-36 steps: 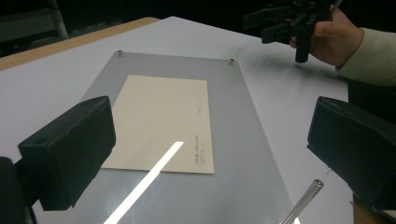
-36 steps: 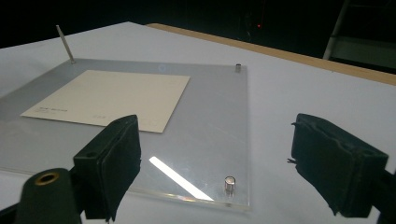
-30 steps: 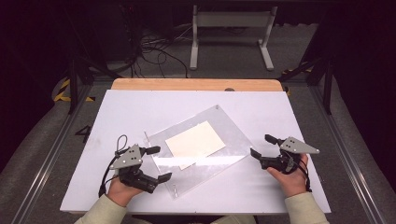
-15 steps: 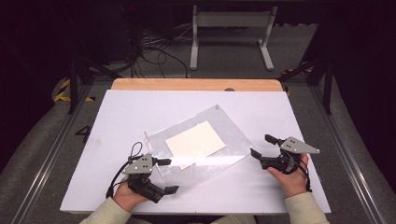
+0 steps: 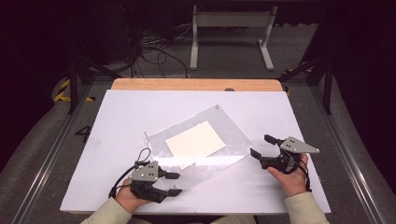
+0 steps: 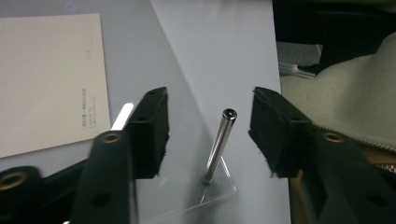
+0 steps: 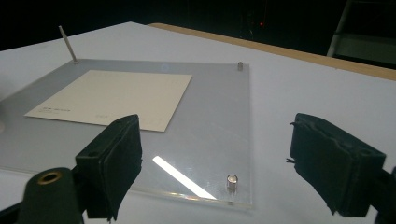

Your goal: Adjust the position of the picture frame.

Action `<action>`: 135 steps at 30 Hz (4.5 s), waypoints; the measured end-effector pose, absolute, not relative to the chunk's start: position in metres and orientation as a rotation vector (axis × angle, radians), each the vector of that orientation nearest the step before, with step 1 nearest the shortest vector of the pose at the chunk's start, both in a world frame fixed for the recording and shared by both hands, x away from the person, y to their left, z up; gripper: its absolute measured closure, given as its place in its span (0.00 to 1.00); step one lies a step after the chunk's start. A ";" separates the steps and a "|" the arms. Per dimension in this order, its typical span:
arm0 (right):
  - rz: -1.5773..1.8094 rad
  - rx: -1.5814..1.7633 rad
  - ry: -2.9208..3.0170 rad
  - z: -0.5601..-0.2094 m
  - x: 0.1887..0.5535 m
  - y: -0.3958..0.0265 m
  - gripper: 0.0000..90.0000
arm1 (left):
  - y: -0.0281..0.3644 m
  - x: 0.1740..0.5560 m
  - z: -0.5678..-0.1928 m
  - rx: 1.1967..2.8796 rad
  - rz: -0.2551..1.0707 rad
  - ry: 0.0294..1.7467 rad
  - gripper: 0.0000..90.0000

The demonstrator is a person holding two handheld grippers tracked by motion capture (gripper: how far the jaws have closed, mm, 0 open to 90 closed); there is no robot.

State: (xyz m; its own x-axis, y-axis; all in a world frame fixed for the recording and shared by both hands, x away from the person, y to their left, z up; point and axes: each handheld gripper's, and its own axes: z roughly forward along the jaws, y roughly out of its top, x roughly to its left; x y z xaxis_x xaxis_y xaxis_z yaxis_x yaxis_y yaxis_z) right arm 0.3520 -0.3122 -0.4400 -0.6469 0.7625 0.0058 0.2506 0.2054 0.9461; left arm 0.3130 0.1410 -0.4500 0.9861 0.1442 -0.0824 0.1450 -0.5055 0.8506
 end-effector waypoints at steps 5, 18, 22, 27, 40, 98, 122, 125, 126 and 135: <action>1.445 0.941 2.018 -0.440 0.352 -0.312 0.19 | 0.140 0.310 -0.449 2.128 0.013 0.156 0.81; 1.442 0.943 2.028 -0.441 0.352 -0.312 0.20 | 0.142 0.310 -0.441 2.154 0.048 0.153 0.95; 1.450 0.929 2.042 -0.441 0.352 -0.311 0.24 | 0.154 0.312 -0.436 2.159 0.080 0.187 0.95; 1.453 0.892 2.068 -0.441 0.352 -0.310 0.32 | 0.172 0.317 -0.429 2.130 0.127 0.247 0.94; 1.457 0.818 2.152 -0.441 0.352 -0.305 0.59 | 0.203 0.329 -0.424 2.081 0.225 0.396 0.94; 1.230 0.616 2.630 -0.455 0.382 -0.209 0.92 | 0.266 0.350 -0.444 1.810 0.463 0.955 0.45; 1.295 0.461 2.884 -0.454 0.308 -0.150 0.92 | 0.273 0.354 -0.455 1.890 0.460 1.190 0.29; 1.312 0.437 2.906 -0.455 0.306 -0.145 0.92 | 0.277 0.352 -0.456 1.888 0.458 1.217 0.31; 1.308 0.420 2.911 -0.454 0.306 -0.144 0.91 | 0.278 0.351 -0.455 1.889 0.450 1.220 0.33; 1.484 0.415 2.830 -0.442 0.310 -0.152 0.85 | 0.279 0.345 -0.453 1.932 0.533 1.212 0.85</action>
State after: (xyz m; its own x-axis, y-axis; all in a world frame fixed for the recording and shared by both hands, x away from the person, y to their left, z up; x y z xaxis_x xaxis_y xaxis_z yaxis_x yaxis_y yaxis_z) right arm 0.3104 -0.1523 -0.4424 -0.9637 0.1887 0.1888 0.2626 0.5435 0.7973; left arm 0.3453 0.2785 -0.4534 0.4579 0.8875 -0.0523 0.5611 -0.2428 0.7914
